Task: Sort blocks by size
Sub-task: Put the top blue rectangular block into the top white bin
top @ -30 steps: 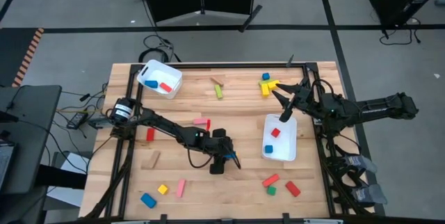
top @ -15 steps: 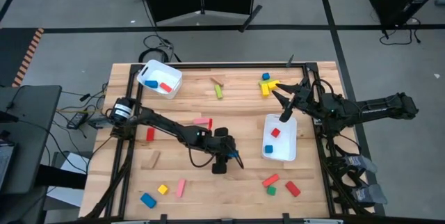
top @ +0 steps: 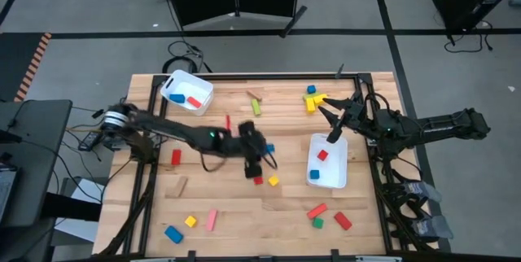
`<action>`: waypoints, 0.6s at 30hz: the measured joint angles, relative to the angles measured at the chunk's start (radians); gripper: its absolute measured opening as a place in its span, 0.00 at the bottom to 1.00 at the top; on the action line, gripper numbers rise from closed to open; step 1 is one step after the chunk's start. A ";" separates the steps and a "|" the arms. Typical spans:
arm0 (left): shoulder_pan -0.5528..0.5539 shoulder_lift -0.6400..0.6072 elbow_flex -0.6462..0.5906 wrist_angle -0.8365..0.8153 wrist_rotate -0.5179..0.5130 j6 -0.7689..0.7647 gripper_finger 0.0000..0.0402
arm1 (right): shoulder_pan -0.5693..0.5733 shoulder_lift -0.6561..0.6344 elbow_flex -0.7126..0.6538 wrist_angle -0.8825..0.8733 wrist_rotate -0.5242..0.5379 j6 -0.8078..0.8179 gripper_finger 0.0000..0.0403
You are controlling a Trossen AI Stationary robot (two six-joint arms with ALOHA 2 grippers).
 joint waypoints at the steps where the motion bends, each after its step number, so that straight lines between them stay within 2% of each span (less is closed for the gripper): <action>1: 0.021 -0.032 -0.024 0.002 -0.014 -0.005 0.35 | 0.000 0.000 0.000 0.000 0.000 0.000 0.39; 11: 0.297 -0.316 -0.239 0.052 -0.077 -0.104 0.35 | 0.000 0.000 0.000 0.000 0.000 0.000 0.39; 18: 0.548 -0.357 -0.287 0.049 -0.067 -0.159 0.35 | 0.000 0.000 0.000 0.001 0.000 0.011 0.39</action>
